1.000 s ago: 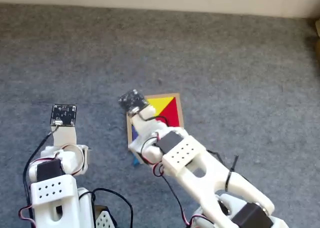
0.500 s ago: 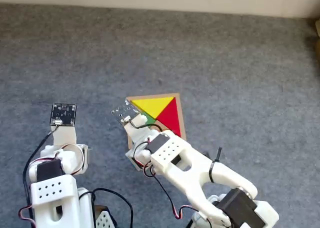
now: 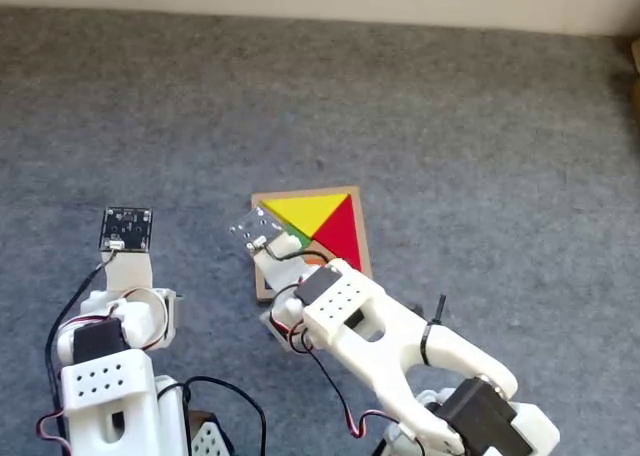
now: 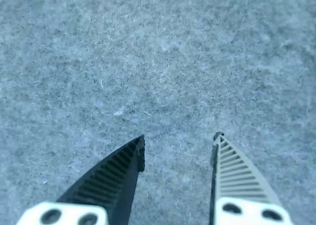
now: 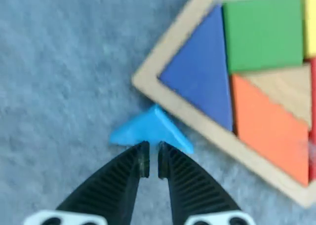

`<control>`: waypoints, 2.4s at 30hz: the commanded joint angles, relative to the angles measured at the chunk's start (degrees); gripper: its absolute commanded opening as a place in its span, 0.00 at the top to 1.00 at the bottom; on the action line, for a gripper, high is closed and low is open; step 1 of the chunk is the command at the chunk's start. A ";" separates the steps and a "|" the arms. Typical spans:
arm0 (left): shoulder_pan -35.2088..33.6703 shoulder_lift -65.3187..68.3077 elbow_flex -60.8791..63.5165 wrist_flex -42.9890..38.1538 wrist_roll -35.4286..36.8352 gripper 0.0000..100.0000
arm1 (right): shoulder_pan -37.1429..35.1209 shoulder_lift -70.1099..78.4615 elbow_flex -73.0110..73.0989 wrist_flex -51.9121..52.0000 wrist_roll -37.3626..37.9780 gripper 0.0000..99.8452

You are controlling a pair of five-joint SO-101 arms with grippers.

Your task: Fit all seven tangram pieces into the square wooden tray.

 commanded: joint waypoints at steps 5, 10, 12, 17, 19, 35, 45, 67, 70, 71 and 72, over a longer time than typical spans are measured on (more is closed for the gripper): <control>-0.31 -0.57 -0.22 -0.97 -0.09 0.78 | 0.92 -2.59 -2.24 2.51 -0.53 0.95; -0.31 -0.57 -0.22 -0.97 -0.09 0.78 | 0.92 -11.47 -2.59 2.42 -0.53 0.95; -0.31 -0.57 -0.22 -0.97 -0.09 0.78 | 0.84 -14.02 -2.59 2.15 -0.53 0.95; -0.31 -0.57 -0.22 -0.97 -0.09 0.78 | 0.13 -15.16 -2.51 -4.18 -0.62 0.95; -0.31 -0.57 -0.22 -0.97 -0.09 0.78 | -0.57 -13.32 -2.51 -6.73 -0.62 0.95; -0.31 -0.57 -0.22 -0.79 -0.09 0.78 | -1.10 6.64 -4.88 -16.13 -0.18 0.95; -0.40 -0.57 -0.22 -0.70 -0.09 0.78 | 5.41 9.01 -4.70 -19.03 1.85 0.95; -0.48 -0.57 -0.22 -0.79 -0.09 0.78 | 6.37 0.31 -4.53 3.38 2.29 0.95; -0.48 -0.57 -0.22 -0.70 -0.09 0.78 | 6.37 -4.62 -4.35 3.47 2.37 0.95; -0.48 -0.57 -0.22 -0.70 -0.09 0.78 | 6.37 -5.76 -4.26 4.00 2.81 0.95; -0.48 -0.57 -0.22 -0.70 -0.09 0.78 | 6.37 -6.90 -4.26 5.49 3.96 0.95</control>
